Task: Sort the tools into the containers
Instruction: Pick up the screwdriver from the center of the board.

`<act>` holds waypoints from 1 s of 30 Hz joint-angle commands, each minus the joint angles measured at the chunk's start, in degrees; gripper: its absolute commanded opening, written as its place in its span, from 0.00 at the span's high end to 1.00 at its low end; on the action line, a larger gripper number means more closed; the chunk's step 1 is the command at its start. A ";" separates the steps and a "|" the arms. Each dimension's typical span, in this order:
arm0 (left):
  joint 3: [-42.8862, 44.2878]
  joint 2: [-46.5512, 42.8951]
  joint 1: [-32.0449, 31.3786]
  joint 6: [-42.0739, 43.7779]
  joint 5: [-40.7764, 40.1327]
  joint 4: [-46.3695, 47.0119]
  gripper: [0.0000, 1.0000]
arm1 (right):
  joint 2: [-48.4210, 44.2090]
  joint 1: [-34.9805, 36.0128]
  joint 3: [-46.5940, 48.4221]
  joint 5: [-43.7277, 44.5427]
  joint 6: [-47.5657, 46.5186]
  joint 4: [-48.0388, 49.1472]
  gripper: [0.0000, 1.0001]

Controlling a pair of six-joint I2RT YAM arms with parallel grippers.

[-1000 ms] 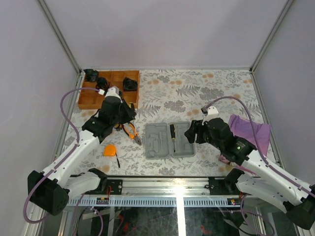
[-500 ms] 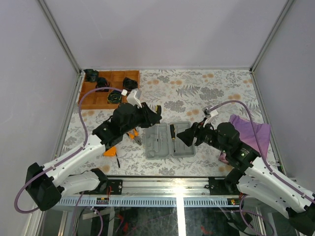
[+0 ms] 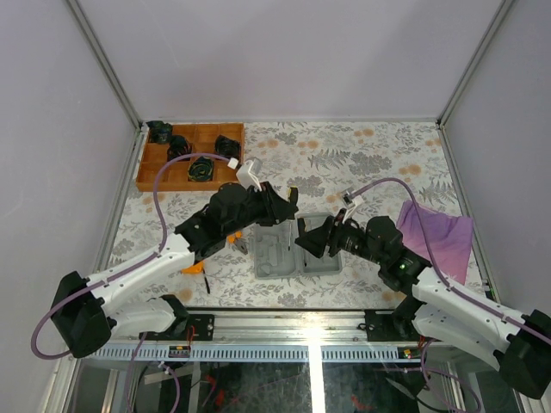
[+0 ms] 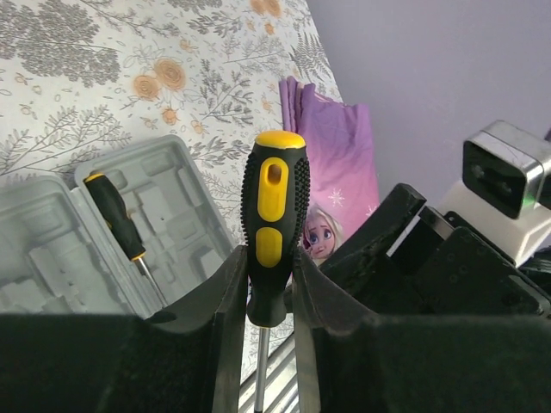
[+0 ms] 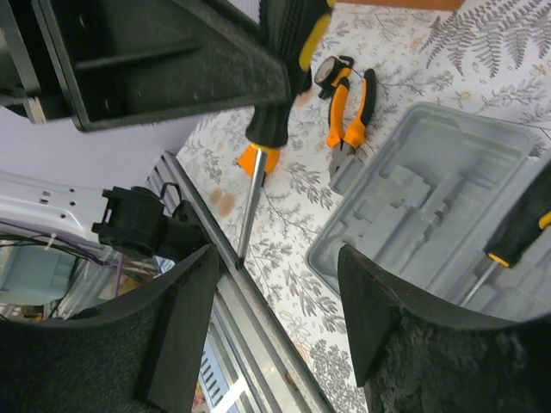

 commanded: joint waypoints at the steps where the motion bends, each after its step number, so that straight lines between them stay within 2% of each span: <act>1: 0.51 0.65 -1.78 -0.98 0.60 7.45 1.00 | 1.73 -0.22 -0.69 -0.99 4.75 14.45 0.37; 9: -0.06 1.30 -3.95 -1.65 0.36 9.61 1.00 | 7.21 -0.20 0.05 -0.28 8.77 18.23 0.48; 12: -0.37 1.21 -4.32 -1.74 0.15 9.93 1.00 | 8.70 -0.20 0.38 -1.41 9.30 19.22 0.61; 15: -0.73 0.72 -4.42 -1.74 -0.12 9.93 0.98 | 8.71 -0.22 0.13 -1.11 9.07 19.23 0.82; 16: -0.89 0.43 -4.43 -1.74 -0.29 9.93 0.96 | 8.41 -0.21 -0.09 -0.39 8.92 19.06 0.87; 20: -1.30 -0.52 -4.43 -1.62 -0.68 9.82 0.82 | 6.93 -0.24 -0.76 3.30 8.78 17.64 0.99; 25: 0.49 -3.37 -4.43 0.32 -2.99 4.90 0.55 | 3.57 -0.25 0.99 10.61 5.67 9.37 1.00; 28: 2.41 -6.54 -4.46 2.77 -5.52 -0.01 0.45 | 0.69 -0.21 2.18 19.61 4.12 3.58 1.00; 30: 3.60 -8.43 -4.44 4.25 -7.04 -3.39 0.39 | -1.34 -0.25 1.42 22.12 -1.40 4.39 1.00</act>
